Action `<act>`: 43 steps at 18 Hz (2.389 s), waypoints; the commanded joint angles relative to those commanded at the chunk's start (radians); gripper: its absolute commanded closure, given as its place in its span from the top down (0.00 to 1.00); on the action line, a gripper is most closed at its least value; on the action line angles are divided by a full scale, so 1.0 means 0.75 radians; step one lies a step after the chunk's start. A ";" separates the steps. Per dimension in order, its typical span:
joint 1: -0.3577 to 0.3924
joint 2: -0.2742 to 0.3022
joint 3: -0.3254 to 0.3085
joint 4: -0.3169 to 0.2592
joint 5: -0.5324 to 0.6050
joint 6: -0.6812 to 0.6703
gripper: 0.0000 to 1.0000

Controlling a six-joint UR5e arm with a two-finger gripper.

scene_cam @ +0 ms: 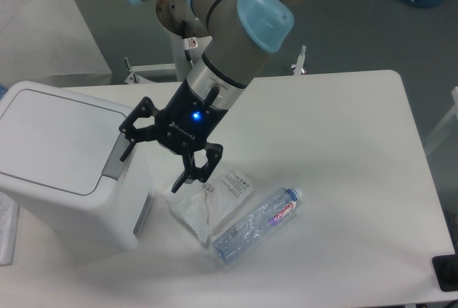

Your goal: Open the trash can

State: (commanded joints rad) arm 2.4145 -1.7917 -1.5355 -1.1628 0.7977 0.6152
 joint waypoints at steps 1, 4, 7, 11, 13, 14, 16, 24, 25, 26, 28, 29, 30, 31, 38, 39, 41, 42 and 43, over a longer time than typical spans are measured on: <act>0.000 -0.002 0.000 0.006 0.000 0.000 1.00; 0.000 -0.004 -0.022 0.020 0.004 0.006 1.00; 0.000 0.000 -0.063 0.096 0.008 0.000 1.00; 0.000 0.000 -0.080 0.117 0.010 -0.006 1.00; 0.000 0.000 -0.076 0.117 0.002 -0.010 1.00; 0.000 0.000 -0.070 0.117 -0.006 -0.026 1.00; 0.000 -0.002 -0.051 0.119 -0.008 -0.122 1.00; 0.125 -0.065 0.084 0.129 0.000 -0.250 1.00; 0.157 -0.090 0.094 0.165 0.004 -0.223 1.00; 0.196 -0.110 0.094 0.202 0.004 -0.197 1.00; 0.247 -0.159 0.110 0.257 0.008 -0.148 1.00; 0.268 -0.188 0.125 0.266 0.035 -0.107 1.00; 0.282 -0.210 0.141 0.266 0.081 -0.050 1.00; 0.294 -0.237 0.163 0.264 0.151 0.022 1.00; 0.317 -0.474 0.386 0.237 0.724 0.511 1.00; 0.329 -0.503 0.419 0.231 0.750 0.556 1.00; 0.344 -0.517 0.464 0.156 0.818 0.648 1.00; 0.342 -0.526 0.482 0.109 0.859 0.729 1.00; 0.333 -0.532 0.497 0.074 0.908 0.819 1.00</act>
State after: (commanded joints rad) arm 2.6646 -2.1905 -1.1629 -1.1073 1.4784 1.2296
